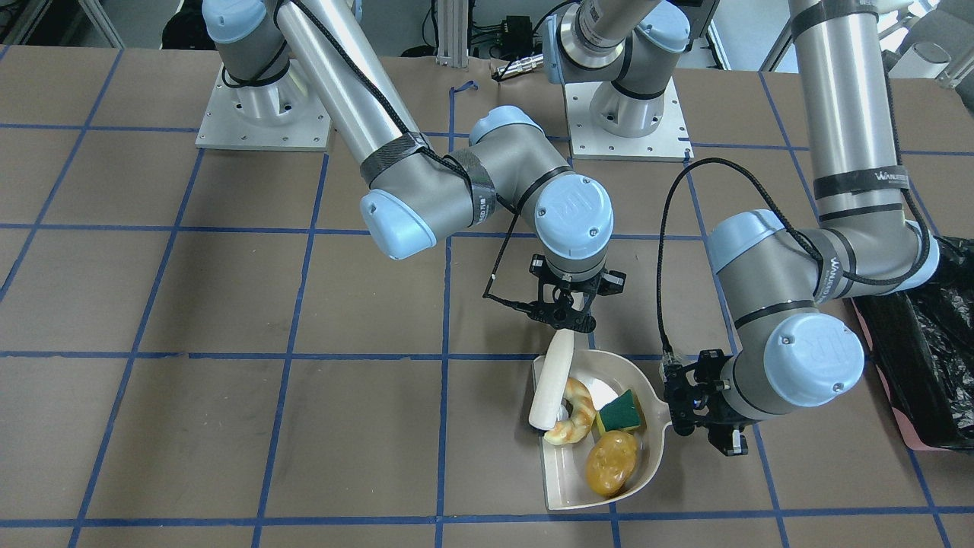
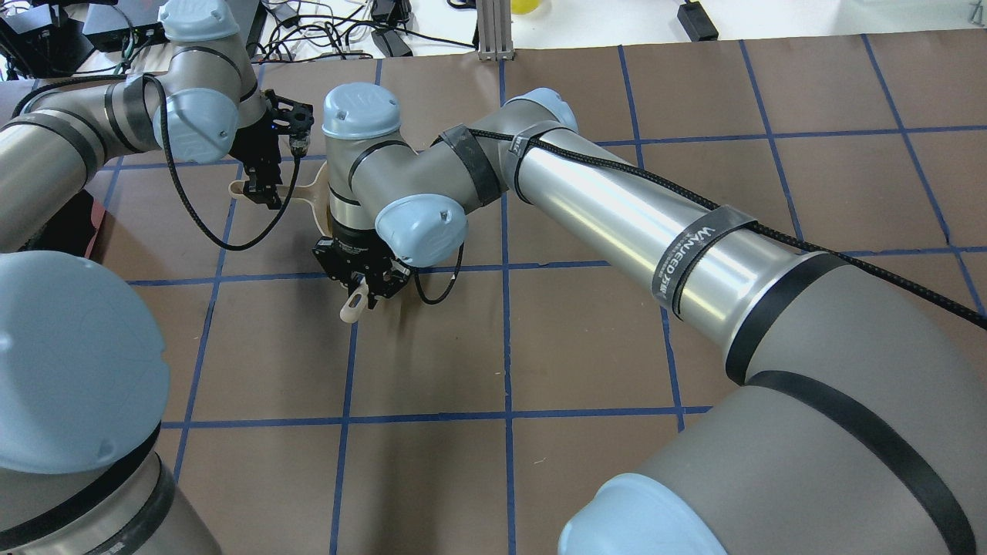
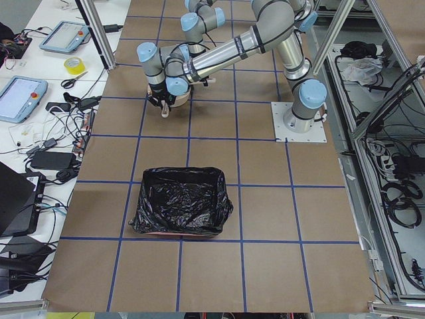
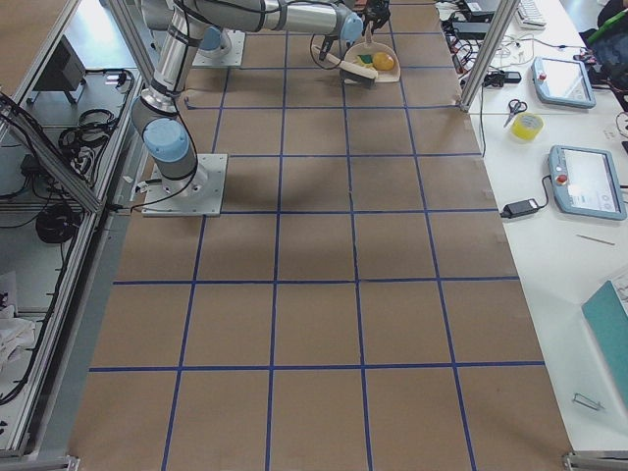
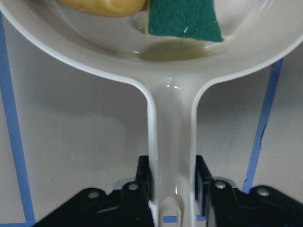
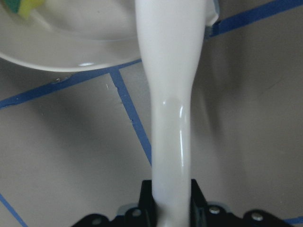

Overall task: Sweep and dump trash into bin
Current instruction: 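Brush the remaining pastry piece into the dustpan with the right gripper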

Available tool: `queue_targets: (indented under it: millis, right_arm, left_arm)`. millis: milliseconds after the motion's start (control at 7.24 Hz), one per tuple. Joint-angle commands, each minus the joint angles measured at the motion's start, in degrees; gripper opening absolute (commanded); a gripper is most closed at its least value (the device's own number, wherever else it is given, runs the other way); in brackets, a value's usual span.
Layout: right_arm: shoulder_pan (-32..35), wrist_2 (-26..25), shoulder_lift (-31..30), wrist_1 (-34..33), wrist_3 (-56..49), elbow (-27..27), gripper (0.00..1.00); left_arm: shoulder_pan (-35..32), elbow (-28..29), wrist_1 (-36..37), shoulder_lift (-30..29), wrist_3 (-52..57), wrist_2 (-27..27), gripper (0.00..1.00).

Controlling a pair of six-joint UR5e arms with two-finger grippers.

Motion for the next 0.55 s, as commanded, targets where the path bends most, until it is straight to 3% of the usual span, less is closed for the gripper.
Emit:
queue_targets:
  millis: [0, 414]
  right_arm:
    - [-0.23, 0.35, -0.99, 0.74, -0.63, -0.43, 0.00]
    - [-0.32, 0.01, -5.90, 7.04, -0.46, 2.29, 0.00]
  left_arm:
    - [0.06, -0.01, 0.00, 0.06, 0.07, -0.01, 0.00]
    - [0.14, -0.01, 0.00, 0.33, 0.15, -0.19, 0.00]
